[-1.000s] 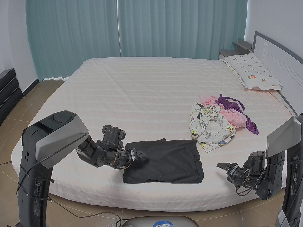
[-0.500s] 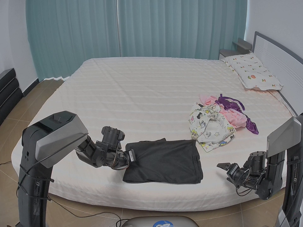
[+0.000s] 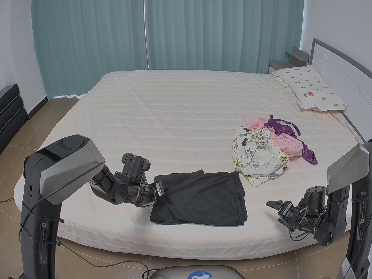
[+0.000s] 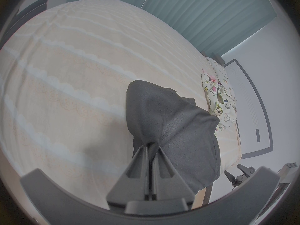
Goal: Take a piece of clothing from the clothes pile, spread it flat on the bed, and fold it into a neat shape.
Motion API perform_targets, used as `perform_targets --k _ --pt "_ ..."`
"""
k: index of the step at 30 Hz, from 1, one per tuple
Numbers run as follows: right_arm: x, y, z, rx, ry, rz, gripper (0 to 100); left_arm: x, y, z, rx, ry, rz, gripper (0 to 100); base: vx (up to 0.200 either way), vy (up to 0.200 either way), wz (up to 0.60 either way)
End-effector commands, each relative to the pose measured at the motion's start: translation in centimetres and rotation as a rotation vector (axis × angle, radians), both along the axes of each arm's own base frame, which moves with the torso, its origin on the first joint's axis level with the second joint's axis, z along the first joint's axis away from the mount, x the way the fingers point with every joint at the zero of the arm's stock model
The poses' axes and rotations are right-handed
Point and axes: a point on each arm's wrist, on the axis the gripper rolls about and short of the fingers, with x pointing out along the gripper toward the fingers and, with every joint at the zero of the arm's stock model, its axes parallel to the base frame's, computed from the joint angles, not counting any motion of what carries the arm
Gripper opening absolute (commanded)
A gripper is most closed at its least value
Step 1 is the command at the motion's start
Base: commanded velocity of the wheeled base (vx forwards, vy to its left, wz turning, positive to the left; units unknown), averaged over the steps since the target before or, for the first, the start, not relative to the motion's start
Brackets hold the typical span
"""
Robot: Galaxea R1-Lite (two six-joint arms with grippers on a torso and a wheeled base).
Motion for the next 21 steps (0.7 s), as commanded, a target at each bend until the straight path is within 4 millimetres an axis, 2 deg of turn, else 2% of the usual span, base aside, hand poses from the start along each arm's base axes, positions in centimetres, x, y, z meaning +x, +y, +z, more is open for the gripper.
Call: perform_targets --k 1,5,13,21 --pt "0.1 0.0 0.1 0.003 -0.017 0.001 100 0.0 0.2 0.3 -0.002 -0.005 0.004 0 0.000 0.200 0.00" --pt "0.1 0.0 0.1 0.004 -0.017 0.002 100 0.3 1.0 1.2 -0.023 -0.006 0.046 0 0.000 0.200 0.00" --pt "0.1 0.0 0.1 0.003 -0.017 0.001 100 0.5 1.9 1.4 -0.037 0.006 0.087 0 0.000 0.200 0.00" --pt "0.1 0.0 0.1 0.003 -0.017 0.001 100 -0.3 2.4 2.0 -0.037 0.042 0.107 0 0.000 0.200 0.00"
